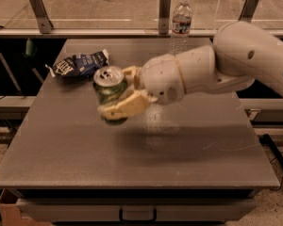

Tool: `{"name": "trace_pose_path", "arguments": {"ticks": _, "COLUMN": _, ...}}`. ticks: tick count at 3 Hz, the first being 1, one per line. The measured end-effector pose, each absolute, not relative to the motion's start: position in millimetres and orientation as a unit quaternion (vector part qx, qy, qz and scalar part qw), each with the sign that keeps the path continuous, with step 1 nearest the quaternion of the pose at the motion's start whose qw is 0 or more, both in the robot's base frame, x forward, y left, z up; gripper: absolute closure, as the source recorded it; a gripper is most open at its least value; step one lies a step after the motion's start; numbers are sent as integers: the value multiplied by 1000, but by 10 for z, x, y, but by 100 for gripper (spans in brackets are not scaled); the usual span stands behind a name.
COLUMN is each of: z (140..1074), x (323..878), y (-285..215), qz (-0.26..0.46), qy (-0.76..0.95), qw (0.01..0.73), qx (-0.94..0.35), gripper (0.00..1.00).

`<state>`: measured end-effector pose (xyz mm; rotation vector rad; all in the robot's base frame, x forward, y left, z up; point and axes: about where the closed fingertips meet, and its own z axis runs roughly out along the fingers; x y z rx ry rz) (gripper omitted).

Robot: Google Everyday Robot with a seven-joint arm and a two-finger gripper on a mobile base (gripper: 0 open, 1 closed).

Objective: Pick green can

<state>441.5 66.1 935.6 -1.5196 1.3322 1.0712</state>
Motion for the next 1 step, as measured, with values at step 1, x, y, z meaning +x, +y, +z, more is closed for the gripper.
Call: {"name": "trace_pose_path", "arguments": {"ticks": 1, "z": 9592, "x": 4524, "y": 616, "qz": 413, "qy": 522, "qw": 437, "qx": -605, "gripper": 100}}
